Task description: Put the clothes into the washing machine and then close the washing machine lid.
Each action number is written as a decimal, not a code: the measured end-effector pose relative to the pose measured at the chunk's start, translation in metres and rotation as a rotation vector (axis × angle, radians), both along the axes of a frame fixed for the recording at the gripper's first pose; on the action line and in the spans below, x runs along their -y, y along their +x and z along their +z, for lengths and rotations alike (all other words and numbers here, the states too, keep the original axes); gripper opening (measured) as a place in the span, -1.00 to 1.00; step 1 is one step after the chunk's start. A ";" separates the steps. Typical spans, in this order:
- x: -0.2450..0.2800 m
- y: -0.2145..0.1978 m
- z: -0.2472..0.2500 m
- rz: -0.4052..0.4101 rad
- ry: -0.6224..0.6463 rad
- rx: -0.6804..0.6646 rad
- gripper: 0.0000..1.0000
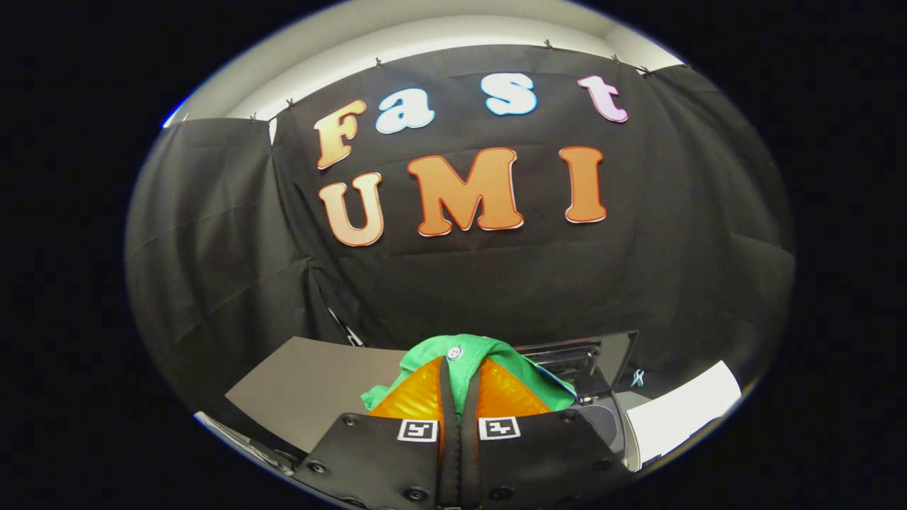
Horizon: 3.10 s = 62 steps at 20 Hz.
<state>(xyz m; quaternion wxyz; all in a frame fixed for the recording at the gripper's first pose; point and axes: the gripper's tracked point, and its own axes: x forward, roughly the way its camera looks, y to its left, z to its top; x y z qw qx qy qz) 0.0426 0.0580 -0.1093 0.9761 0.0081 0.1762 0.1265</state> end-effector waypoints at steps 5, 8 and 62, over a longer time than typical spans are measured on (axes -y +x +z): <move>0.048 0.000 -0.019 -0.069 -0.015 -0.029 -0.84; 0.074 0.003 -0.035 -0.101 -0.019 -0.058 -0.85; 0.169 0.047 -0.458 -0.234 -0.131 -0.742 -0.74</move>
